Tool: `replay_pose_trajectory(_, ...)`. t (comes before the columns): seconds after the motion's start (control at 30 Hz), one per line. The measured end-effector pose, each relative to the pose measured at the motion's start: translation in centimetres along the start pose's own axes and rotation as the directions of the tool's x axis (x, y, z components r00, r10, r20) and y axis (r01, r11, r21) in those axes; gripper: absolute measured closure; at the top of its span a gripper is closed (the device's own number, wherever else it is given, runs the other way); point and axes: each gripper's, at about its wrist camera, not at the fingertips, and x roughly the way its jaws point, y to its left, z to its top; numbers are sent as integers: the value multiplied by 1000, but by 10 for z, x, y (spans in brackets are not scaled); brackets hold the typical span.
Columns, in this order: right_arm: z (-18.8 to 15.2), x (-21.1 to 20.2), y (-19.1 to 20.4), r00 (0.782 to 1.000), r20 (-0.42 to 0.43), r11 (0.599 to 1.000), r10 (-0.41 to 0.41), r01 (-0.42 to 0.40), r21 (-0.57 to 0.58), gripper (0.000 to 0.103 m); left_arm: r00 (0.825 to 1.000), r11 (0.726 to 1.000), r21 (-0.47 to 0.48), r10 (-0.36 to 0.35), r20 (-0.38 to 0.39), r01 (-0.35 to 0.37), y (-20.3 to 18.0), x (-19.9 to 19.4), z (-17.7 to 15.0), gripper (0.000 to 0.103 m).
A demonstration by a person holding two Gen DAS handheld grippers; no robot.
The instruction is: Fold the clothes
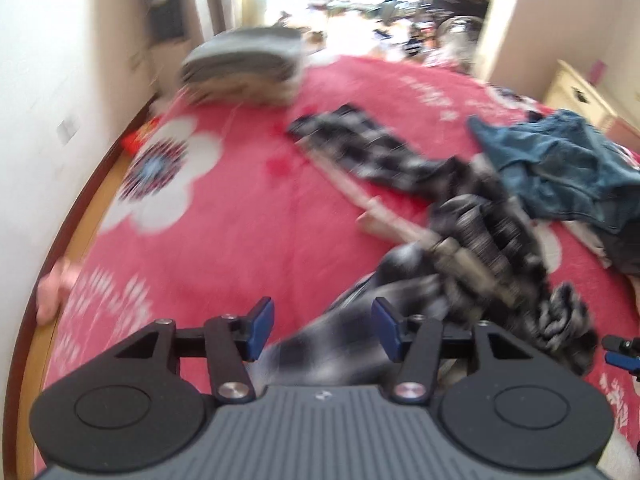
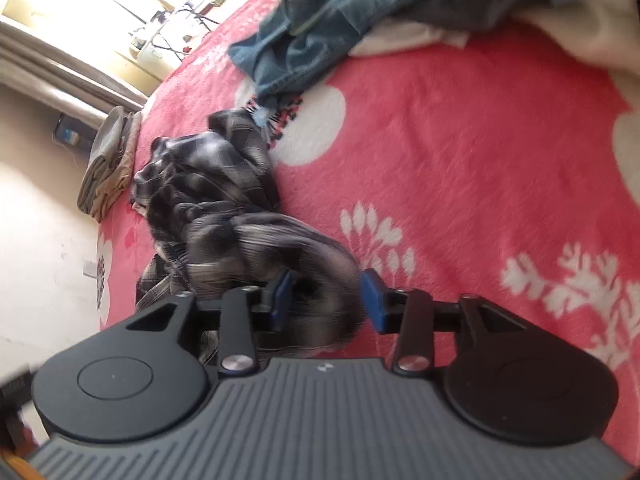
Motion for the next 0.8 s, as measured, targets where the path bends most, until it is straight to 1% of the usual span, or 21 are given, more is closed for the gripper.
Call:
replay_pose_trajectory(0.1,3,-6,15,1000,24,998,16,-15,-61,55,997,993,95,-72,40,68,-33,25,23,47)
replay_pose_trajectory(0.2,8,-3,40,999,39,991,38,-33,-127,50,992,973,199,-121,32,112,-70,56,45,47)
replay_pose_trajectory(0.27,14,3,55,998,39,984,51,-44,-172,46,988,951,274,-153,4,146,-92,76,57,47)
replay_pose_trajectory(0.33,19,10,70,997,37,975,63,-54,-217,43,985,920,354,-172,-22,168,-113,94,64,47)
replay_pose_trajectory(0.4,23,18,82,998,37,966,57,-45,-255,41,985,878,448,-164,-49,168,-131,110,64,47)
replay_pose_trajectory(0.47,28,31,87,999,31,959,34,-24,-281,40,986,826,539,-149,-76,166,-149,126,62,47)
replay_pose_trajectory(0.5,29,37,88,999,25,958,21,-13,-285,40,986,796,582,-140,-88,165,-157,134,62,47)
replay_pose_trajectory(0.6,32,56,88,1000,-4,956,-25,23,-292,40,991,701,701,-84,-106,135,-173,154,54,49)
replay_pose_trajectory(0.67,33,69,86,998,-24,953,-61,51,-300,40,991,649,750,-52,-123,127,-176,167,49,49)
replay_pose_trajectory(0.77,32,84,81,995,-65,951,-75,52,-305,40,990,587,800,-26,-138,127,-179,183,44,53)
replay_pose_trajectory(0.8,32,86,80,994,-77,951,-72,45,-306,40,990,571,811,-23,-142,130,-180,186,42,56)
